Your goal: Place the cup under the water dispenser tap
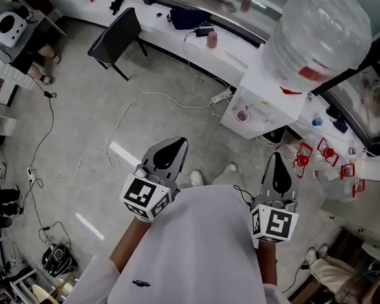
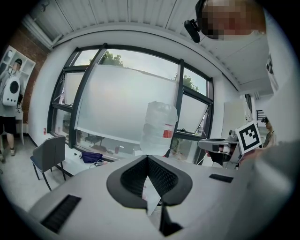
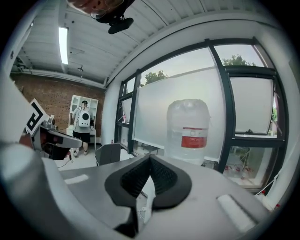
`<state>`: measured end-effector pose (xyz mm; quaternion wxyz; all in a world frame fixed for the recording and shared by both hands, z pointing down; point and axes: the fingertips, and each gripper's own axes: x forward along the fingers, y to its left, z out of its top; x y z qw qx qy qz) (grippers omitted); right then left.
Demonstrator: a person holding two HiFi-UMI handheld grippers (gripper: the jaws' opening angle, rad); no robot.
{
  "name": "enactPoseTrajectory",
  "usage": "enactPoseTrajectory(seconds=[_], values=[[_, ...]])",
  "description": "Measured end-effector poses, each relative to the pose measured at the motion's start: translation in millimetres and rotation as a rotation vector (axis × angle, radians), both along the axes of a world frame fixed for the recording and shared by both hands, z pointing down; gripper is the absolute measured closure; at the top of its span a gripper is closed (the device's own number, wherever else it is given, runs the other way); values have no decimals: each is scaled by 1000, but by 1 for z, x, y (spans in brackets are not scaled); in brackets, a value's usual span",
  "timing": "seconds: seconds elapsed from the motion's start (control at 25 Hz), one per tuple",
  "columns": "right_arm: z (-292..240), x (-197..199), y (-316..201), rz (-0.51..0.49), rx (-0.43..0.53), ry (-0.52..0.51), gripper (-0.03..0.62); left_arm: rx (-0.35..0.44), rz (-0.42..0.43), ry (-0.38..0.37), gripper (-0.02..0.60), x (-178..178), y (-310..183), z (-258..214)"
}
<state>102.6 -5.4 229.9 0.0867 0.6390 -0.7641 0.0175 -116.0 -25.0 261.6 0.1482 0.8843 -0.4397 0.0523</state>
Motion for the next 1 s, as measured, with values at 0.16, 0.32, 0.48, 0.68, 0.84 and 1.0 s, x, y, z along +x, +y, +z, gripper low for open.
enactPoseTrajectory(seconds=[0.16, 0.32, 0.48, 0.68, 0.84, 1.0], values=[[3, -1, -2, -18, -9, -2, 583, 5, -3, 2, 581, 2, -1, -3], [7, -4, -1, -38, -38, 2, 583, -4, -9, 4, 581, 2, 3, -3], [9, -6, -2, -49, -46, -5, 583, -5, -3, 0, 581, 6, 4, -4], [11, -5, -1, -61, -43, -18, 583, -8, 2, 1, 581, 10, 6, -4], [9, -7, 2, -74, -38, -15, 583, -7, 4, 0, 581, 12, 9, -3], [6, -7, 4, -74, -34, -17, 583, -10, 3, 3, 581, 14, 12, -1]])
